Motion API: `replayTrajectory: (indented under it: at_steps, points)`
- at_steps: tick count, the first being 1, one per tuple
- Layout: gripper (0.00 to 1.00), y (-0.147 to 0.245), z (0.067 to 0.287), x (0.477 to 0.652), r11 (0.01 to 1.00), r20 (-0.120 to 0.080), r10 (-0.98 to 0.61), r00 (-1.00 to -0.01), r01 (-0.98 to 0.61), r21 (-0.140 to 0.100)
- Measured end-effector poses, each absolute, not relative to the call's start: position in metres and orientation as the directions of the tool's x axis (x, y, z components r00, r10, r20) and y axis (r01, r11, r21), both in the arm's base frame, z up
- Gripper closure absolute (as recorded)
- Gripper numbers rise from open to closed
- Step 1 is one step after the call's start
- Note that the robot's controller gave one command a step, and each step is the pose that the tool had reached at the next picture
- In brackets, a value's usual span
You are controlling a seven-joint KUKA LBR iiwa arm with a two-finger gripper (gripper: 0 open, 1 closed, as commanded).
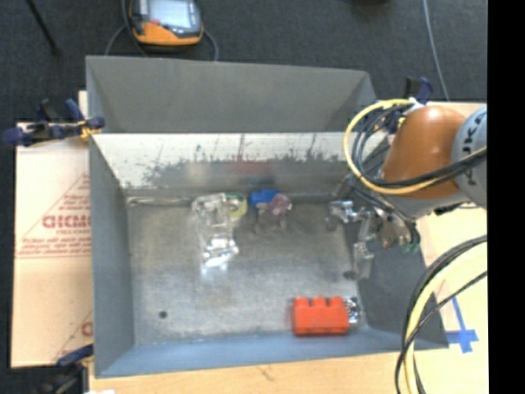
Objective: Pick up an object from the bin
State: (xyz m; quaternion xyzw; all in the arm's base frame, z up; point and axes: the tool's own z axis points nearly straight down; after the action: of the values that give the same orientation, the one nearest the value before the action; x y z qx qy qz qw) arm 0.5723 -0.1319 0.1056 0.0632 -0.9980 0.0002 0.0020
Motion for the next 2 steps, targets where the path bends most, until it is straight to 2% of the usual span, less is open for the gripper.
replayTrajectory:
  at_steps: [1, 2]
  points:
    - [0.0, -0.082, 0.07, 0.496, 0.98, 0.004, -0.197, -0.98, -0.197, 0.002]
    - [0.0, -0.02, 0.072, 0.482, 0.96, -0.016, -0.278, -0.96, -0.278, -0.003]
